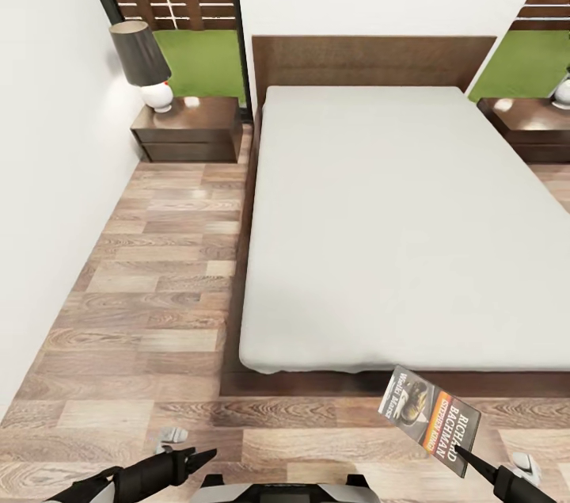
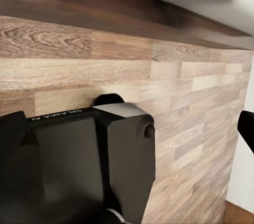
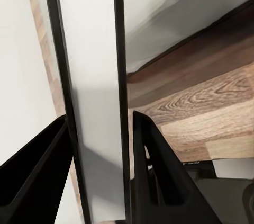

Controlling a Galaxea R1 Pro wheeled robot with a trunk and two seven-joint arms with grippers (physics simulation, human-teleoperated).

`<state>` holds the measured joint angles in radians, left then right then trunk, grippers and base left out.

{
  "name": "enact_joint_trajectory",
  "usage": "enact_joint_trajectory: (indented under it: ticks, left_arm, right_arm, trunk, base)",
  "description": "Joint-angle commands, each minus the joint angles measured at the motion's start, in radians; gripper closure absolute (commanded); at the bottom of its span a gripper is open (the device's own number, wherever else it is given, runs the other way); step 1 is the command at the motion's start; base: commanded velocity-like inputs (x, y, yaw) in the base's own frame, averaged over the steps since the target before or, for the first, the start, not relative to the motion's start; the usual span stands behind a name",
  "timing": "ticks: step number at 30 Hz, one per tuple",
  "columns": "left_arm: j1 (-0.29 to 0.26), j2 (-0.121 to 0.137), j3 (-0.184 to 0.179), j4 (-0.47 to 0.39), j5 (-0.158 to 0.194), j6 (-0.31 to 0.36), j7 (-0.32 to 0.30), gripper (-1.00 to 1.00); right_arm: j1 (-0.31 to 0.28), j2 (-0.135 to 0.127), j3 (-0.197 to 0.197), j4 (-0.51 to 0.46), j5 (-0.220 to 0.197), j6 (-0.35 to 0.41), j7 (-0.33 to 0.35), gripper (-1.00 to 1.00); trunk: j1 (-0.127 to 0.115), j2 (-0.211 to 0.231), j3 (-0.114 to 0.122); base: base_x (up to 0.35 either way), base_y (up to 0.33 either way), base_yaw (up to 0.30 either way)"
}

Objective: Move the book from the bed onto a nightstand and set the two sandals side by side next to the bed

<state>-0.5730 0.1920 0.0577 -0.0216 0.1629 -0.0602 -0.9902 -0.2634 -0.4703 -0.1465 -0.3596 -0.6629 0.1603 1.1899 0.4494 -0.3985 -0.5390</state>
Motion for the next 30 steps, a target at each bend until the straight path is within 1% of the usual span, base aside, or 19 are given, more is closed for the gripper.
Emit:
enact_joint_trajectory:
  ticks: [1, 15, 23, 30]
  left_arm:
    - [0.000, -0.001, 0.005, 0.001, -0.006, -0.007, -0.001, -1.00]
    - [0.001, -0.004, 0.005, 0.003, -0.008, -0.009, 0.002, -1.00]
    - [0.008, -0.022, 0.005, 0.003, -0.008, -0.009, 0.004, -1.00]
    - [0.012, -0.025, 0.005, 0.003, -0.007, -0.009, 0.004, -1.00]
  right_arm:
    - [0.000, 0.000, -0.001, 0.000, -0.004, 0.007, 0.004, 1.00]
    - [0.000, 0.000, -0.001, 0.001, -0.004, -0.002, 0.005, 1.00]
    - [0.000, 0.000, -0.001, 0.001, -0.004, -0.002, 0.004, 1.00]
    - [0.000, 0.000, -0.001, 0.008, -0.005, -0.002, 0.003, 1.00]
  trunk:
    - [0.001, -0.001, 0.000]
    - [0.001, -0.001, 0.023]
    - [0.001, -0.001, 0.036]
    - [0.001, -0.001, 0.040]
  base:
    - [0.000, 0.000, 0.000]
    - [0.000, 0.000, 0.000]
    - [0.000, 0.000, 0.000]
    - [0.000, 0.000, 0.000]
